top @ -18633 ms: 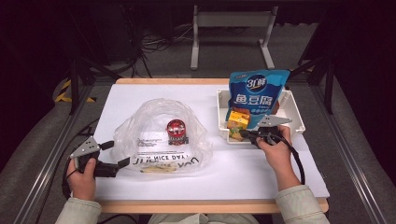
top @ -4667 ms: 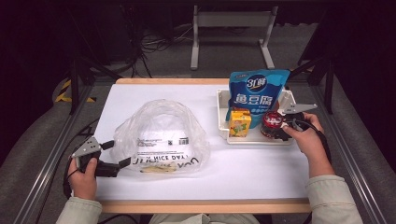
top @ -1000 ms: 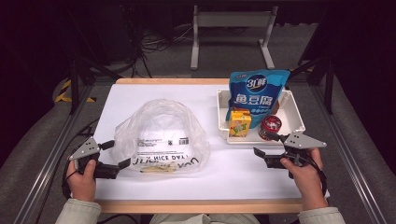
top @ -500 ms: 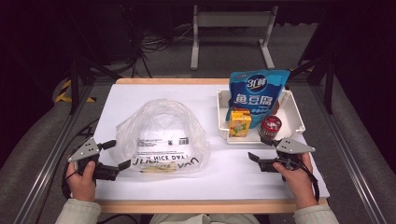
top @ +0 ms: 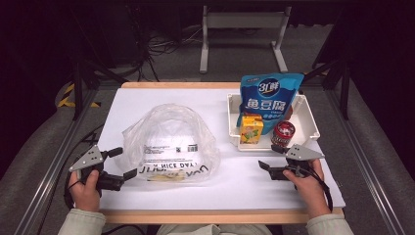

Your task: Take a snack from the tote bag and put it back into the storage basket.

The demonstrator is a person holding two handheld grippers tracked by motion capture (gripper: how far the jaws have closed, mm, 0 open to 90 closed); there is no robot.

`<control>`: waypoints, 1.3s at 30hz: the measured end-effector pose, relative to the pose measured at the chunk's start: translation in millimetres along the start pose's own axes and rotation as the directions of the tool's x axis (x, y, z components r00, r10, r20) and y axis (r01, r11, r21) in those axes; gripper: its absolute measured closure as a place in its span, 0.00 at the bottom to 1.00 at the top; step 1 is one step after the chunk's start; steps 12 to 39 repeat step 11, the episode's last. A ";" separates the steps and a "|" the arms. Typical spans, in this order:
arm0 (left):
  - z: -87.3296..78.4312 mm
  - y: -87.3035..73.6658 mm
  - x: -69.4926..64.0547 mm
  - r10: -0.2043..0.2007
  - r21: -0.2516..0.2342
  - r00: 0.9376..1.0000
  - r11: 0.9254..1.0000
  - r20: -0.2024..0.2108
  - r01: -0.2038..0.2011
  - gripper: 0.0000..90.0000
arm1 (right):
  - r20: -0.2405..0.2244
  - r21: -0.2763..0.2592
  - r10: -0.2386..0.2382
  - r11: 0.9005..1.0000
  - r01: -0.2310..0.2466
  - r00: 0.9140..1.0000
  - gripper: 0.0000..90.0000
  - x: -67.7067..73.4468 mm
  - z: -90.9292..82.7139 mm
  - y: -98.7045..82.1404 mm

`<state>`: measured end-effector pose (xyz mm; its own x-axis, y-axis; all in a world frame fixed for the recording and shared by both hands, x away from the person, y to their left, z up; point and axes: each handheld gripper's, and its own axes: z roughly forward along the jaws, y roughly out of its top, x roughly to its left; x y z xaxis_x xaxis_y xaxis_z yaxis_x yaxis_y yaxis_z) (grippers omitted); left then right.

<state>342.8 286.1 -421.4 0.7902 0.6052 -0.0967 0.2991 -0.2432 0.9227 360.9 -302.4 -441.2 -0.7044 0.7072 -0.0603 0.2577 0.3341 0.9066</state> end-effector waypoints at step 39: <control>-1.7 -0.2 0.7 0.002 0.000 1.000 1.000 -0.005 -0.002 0.02 | 0.008 -0.019 0.014 1.000 -0.014 1.000 0.23 -0.8 -3.0 0.2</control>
